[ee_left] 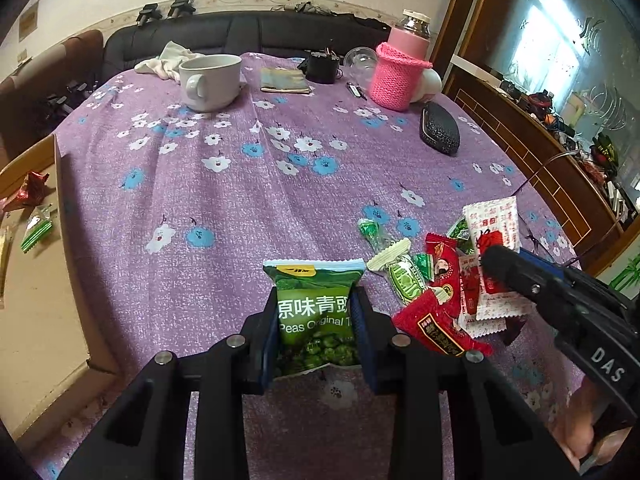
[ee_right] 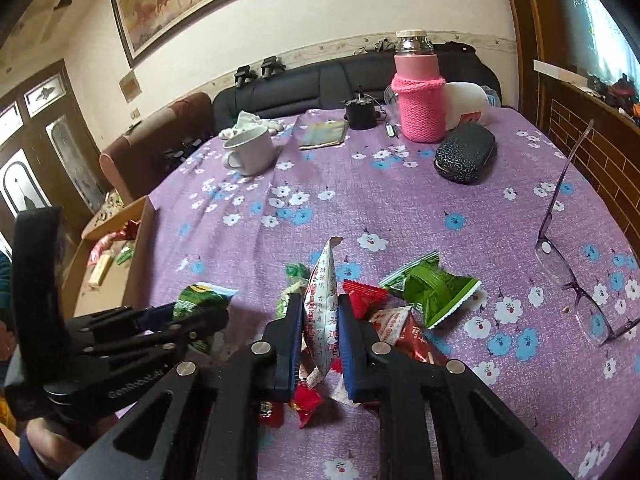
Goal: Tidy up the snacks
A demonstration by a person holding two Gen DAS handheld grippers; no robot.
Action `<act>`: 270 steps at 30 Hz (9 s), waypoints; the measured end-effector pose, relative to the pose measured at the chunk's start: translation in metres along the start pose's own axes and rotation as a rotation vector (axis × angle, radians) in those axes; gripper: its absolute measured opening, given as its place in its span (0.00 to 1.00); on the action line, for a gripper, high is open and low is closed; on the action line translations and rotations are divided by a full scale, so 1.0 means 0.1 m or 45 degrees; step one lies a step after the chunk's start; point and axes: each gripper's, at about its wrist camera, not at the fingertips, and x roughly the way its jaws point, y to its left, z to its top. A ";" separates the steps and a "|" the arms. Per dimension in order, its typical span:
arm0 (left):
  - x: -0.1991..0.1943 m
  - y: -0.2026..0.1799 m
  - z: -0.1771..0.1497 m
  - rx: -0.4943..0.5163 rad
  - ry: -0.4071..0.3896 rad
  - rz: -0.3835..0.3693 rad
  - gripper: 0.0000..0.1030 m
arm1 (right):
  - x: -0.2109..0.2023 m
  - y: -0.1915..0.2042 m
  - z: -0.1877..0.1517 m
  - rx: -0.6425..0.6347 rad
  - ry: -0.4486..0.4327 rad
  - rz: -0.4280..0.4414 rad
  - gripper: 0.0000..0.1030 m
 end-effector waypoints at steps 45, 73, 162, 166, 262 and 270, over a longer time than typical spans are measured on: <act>-0.33 -0.41 -0.10 0.260 -0.293 0.229 0.31 | -0.02 -0.02 0.01 0.006 -0.024 0.000 0.17; -1.09 0.74 -0.14 -0.137 -0.339 0.282 0.31 | -0.05 0.49 0.07 -0.012 0.042 0.211 0.17; -1.29 1.66 -0.46 -0.288 -0.407 0.516 0.44 | -0.19 -0.47 0.16 0.331 -0.011 0.156 0.43; -1.33 1.14 -0.33 -0.121 -0.343 0.333 0.58 | -0.08 -0.59 0.14 0.402 0.064 0.130 0.42; -0.43 -0.05 -0.21 0.231 -0.269 0.169 0.23 | -0.02 0.27 -0.09 -0.101 0.017 0.095 0.17; -0.45 -0.07 -0.22 0.252 -0.286 0.188 0.23 | -0.03 0.26 -0.08 -0.091 0.010 0.095 0.17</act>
